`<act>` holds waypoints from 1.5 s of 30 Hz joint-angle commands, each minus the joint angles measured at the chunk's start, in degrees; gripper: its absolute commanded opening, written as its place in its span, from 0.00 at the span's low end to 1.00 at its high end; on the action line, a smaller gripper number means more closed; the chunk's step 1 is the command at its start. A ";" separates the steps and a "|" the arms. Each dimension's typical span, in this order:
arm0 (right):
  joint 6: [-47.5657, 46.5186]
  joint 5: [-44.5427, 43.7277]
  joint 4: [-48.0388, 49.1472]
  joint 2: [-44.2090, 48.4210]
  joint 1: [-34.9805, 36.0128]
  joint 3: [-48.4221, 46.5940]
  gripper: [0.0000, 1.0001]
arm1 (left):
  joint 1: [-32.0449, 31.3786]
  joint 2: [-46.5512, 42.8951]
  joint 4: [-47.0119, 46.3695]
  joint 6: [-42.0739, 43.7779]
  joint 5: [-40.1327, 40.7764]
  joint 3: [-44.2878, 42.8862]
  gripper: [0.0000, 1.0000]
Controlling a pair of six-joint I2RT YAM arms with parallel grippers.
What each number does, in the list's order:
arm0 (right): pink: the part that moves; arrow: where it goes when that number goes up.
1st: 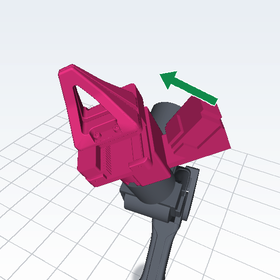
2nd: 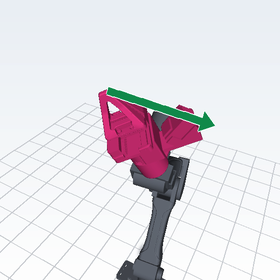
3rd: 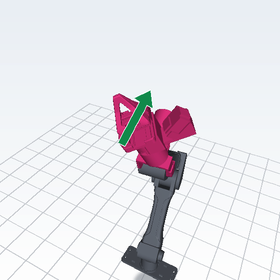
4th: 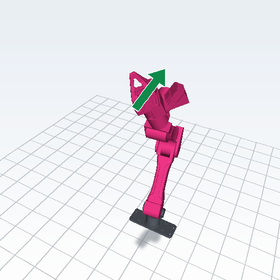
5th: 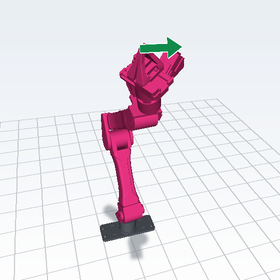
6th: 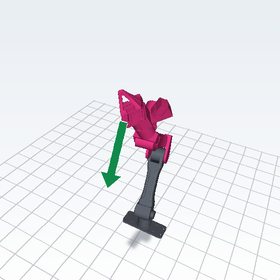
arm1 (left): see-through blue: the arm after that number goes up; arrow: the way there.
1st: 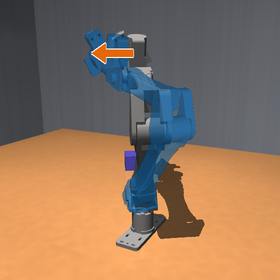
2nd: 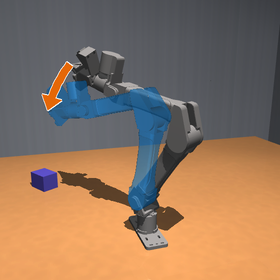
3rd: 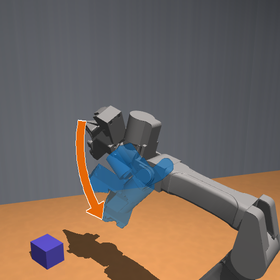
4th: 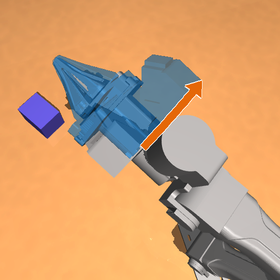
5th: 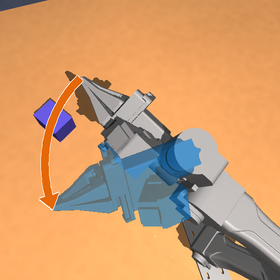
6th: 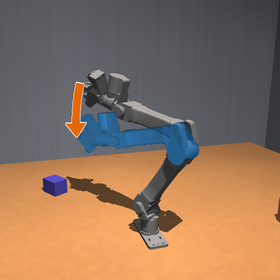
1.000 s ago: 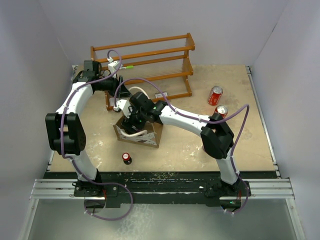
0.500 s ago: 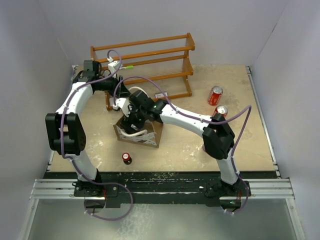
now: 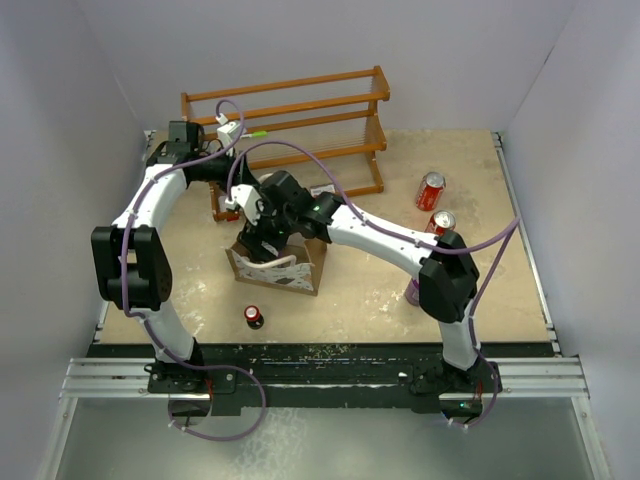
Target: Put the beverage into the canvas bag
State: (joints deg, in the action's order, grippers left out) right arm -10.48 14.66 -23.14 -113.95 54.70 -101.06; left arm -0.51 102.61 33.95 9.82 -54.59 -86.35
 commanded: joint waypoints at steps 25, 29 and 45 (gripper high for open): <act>-2.93 2.00 1.79 20.99 -9.03 6.19 0.78 | -0.19 -5.57 -2.43 -0.13 1.09 0.76 0.55; -4.26 5.06 2.60 26.75 -16.48 12.74 0.78 | -0.19 -6.08 -2.86 -1.24 1.26 0.61 0.54; -7.75 0.74 -2.35 47.07 -47.97 35.01 0.80 | -0.29 -5.56 -0.20 -3.41 2.15 -0.81 0.54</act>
State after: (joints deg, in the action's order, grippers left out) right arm -17.21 17.04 -24.10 -69.63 11.49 -66.98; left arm -0.51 99.42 35.51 8.56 -51.18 -86.35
